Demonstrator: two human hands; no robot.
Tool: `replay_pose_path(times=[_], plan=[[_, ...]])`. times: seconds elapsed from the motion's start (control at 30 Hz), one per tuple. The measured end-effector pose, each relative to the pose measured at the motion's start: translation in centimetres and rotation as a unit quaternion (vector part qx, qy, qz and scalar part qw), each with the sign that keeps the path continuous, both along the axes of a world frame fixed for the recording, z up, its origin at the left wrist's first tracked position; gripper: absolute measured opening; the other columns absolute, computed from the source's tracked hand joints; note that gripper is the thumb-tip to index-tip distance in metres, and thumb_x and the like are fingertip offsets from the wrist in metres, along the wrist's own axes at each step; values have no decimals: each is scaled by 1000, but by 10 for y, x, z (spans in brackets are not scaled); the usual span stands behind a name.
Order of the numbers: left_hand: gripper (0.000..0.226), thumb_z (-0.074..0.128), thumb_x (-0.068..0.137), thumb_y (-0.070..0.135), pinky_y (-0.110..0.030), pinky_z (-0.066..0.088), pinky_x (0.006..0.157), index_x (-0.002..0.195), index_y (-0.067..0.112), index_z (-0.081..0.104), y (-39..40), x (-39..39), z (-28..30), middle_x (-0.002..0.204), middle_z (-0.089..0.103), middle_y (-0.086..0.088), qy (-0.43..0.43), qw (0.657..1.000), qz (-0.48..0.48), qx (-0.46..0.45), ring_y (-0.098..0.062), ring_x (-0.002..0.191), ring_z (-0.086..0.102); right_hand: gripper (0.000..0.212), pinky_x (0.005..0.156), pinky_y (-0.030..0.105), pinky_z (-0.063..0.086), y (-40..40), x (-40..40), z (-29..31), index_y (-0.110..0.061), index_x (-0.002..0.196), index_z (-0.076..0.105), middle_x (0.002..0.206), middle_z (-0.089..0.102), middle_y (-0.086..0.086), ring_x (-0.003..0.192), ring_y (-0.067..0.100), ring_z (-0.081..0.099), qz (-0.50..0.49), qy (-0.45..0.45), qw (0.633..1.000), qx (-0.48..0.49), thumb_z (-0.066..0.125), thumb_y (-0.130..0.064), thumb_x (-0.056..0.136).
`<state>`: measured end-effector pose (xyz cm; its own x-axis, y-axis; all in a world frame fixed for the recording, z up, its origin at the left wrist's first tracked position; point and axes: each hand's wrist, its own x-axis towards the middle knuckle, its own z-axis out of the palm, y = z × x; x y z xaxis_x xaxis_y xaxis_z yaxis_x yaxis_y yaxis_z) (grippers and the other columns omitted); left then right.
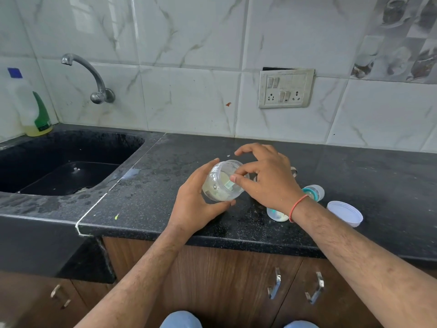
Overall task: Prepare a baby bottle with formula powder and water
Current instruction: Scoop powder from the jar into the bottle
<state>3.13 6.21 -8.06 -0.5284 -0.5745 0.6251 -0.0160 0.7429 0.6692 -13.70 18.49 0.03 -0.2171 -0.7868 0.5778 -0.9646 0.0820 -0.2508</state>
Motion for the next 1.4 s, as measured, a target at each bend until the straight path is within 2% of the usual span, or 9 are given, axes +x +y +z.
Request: replay_pose_path(times=[0.43, 0.57, 0.8, 0.9, 1.1, 1.2, 1.27, 1.33, 1.4], plan=[[104, 104, 68, 50, -26, 52, 115, 159, 43, 52, -5, -2, -4, 146, 66, 30, -12, 998, 0, 64, 6, 139, 59, 7, 85, 29, 53, 4, -26, 21, -23, 85, 84, 126, 65, -6, 101, 7, 64, 26, -376, 922, -88, 82, -25, 92], [95, 105, 70, 39, -4, 46, 101, 150, 51, 55, -1, -1, 0, 135, 70, 36, -13, 997, 2, 74, 11, 129, 63, 4, 80, 25, 50, 11, -34, 25, -24, 88, 84, 125, 68, -5, 100, 9, 65, 24, -415, 904, -104, 83, -23, 92], [92, 101, 76, 43, 4, 45, 87, 154, 41, 53, -1, 0, 1, 127, 69, 34, -48, 991, 33, 122, 21, 116, 63, 7, 80, 19, 56, 25, -41, 29, -19, 88, 84, 124, 74, -3, 95, 8, 68, 21, -478, 870, -117, 81, -21, 93], [97, 98, 78, 46, -1, 45, 86, 159, 37, 47, -3, -2, 2, 128, 64, 32, -66, 985, 52, 153, 10, 113, 64, 8, 70, 6, 51, 39, -49, 31, -16, 93, 84, 122, 75, -3, 96, 3, 67, 11, -472, 873, -125, 80, -22, 94], [123, 98, 75, 51, -28, 44, 114, 173, 28, 27, -2, -5, 5, 160, 54, 14, -63, 983, 67, 158, -5, 135, 53, 8, 83, 15, 45, 78, -71, 32, -18, 95, 84, 122, 74, -4, 101, -1, 64, -21, -454, 878, -151, 79, -24, 95], [119, 91, 81, 60, -50, 17, 138, 174, 23, 25, 2, -4, 5, 178, 31, 6, -24, 988, 142, 50, -13, 164, 29, 8, 81, 14, 44, 96, -79, 30, -19, 91, 84, 120, 73, -4, 98, -1, 64, -43, -437, 884, -160, 79, -23, 95], [100, 80, 85, 59, -54, 2, 138, 167, 21, 38, 13, -4, 4, 172, 38, 2, 29, 978, 178, -104, -18, 164, 29, 8, 80, 13, 44, 106, -84, 28, -21, 89, 83, 119, 72, -5, 97, -2, 64, -57, -424, 888, -166, 79, -22, 95], [81, 80, 87, 52, -53, 16, 134, 155, 20, 52, 30, -12, 2, 156, 55, 1, 55, 965, 148, -209, -19, 152, 45, 9, 81, 14, 45, 115, -88, 26, -22, 88, 83, 118, 71, -5, 97, -1, 63, -66, -411, 892, -177, 79, -21, 96], [68, 83, 91, 45, -33, 35, 125, 149, 21, 57, 53, -29, 4, 143, 63, 7, 20, 982, 59, -176, -10, 137, 55, 8, 83, 15, 46, 121, -91, 24, -20, 90, 83, 117, 70, -5, 96, 0, 63, -73, -402, 893, -188, 78, -21, 96]])
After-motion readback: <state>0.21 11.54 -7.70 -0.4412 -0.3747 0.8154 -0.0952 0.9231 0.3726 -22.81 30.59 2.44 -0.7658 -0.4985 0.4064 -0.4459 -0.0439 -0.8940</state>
